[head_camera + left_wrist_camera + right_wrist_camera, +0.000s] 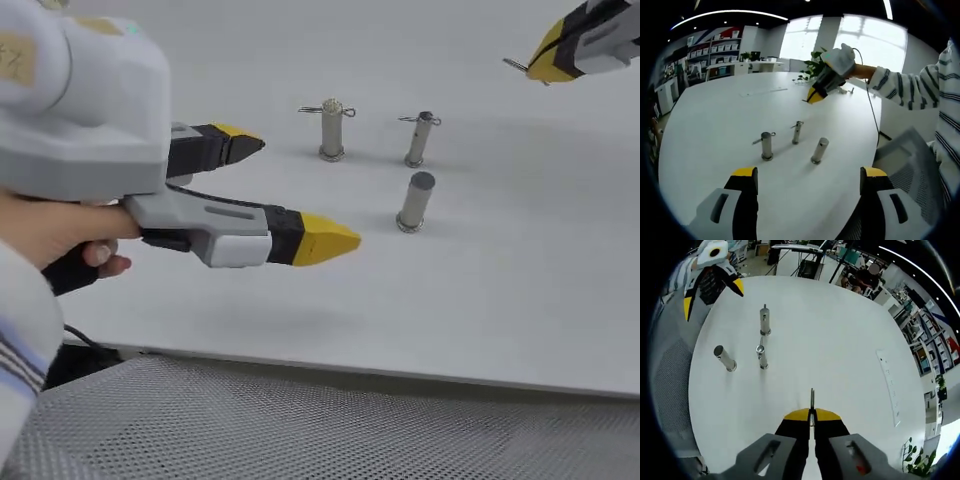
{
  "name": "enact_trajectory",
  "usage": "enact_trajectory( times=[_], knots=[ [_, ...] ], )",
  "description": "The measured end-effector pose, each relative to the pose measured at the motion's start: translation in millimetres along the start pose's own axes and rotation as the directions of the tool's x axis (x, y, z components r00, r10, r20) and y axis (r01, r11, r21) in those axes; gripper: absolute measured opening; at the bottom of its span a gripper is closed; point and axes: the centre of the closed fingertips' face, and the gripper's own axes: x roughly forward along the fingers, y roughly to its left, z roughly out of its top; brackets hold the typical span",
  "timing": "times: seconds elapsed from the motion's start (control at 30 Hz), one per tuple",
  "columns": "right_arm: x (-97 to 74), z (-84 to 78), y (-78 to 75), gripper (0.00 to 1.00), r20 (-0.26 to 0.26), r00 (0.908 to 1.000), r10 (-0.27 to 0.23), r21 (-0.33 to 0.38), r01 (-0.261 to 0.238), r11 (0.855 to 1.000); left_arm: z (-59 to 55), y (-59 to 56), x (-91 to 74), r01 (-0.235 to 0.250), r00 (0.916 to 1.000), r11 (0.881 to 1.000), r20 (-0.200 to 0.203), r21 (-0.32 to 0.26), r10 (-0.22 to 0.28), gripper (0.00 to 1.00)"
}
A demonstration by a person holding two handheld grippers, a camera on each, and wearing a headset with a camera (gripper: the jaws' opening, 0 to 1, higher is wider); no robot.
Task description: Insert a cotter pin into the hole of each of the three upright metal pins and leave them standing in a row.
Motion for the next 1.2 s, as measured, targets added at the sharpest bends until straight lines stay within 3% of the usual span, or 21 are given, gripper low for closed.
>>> enact_trajectory(
  times=[0.2,0.3,0.43,0.57,0.6,0.7,0.77,0.97,1.2],
  knots=[
    [-16.6,17.8,17.5,0.0,0.099,0.9935,-0.057,-0.002,0.057,0.998,7.3,0.8,6.6,0.017,0.9999,1.0,-0.004,-0.004,-0.017,0.78],
    [-26.6,31.7,28.7,0.0,0.174,0.979,-0.107,0.041,0.101,0.994,11.3,5.5,12.5,0.025,0.9995,0.999,-0.019,-0.027,-0.025,0.72],
    [-40.0,44.6,40.1,0.0,0.247,0.9548,-0.166,0.078,0.151,0.985,23.4,2.1,18.5,0.049,0.9988,0.997,0.012,-0.054,-0.048,0.69],
    [-49.4,51.9,47.4,0.0,0.277,0.9346,-0.223,0.054,0.217,0.975,36.0,-2.9,23.3,0.079,0.9959,0.992,0.052,-0.1,-0.075,0.67],
    [-50.9,52.9,50.0,0.0,0.278,0.9327,-0.23,0.049,0.225,0.973,38.7,-4.3,24.1,0.089,0.9948,0.99,0.059,-0.106,-0.083,0.64],
    [-57.7,62.3,56.7,0.0,0.317,0.9133,-0.256,0.062,0.249,0.966,47.5,-9.2,27.6,0.114,0.9908,0.985,0.087,-0.126,-0.104,0.58],
    [-60.1,67.1,61.0,0.0,0.33,0.9059,-0.265,0.054,0.262,0.964,53.3,-12.6,30.5,0.13,0.9877,0.982,0.104,-0.138,-0.116,0.57],
    [-61.9,81.8,78.4,0.0,0.36,0.8938,-0.267,0.053,0.267,0.962,67.4,-19.4,36.6,0.165,0.9801,0.974,0.135,-0.153,-0.145,0.47],
    [-52.7,93.9,95.7,0.0,0.384,0.8981,-0.214,0.011,0.227,0.974,72.2,-28.9,43.4,0.2,0.9761,0.97,0.115,-0.141,-0.185,0.34]
  ],
)
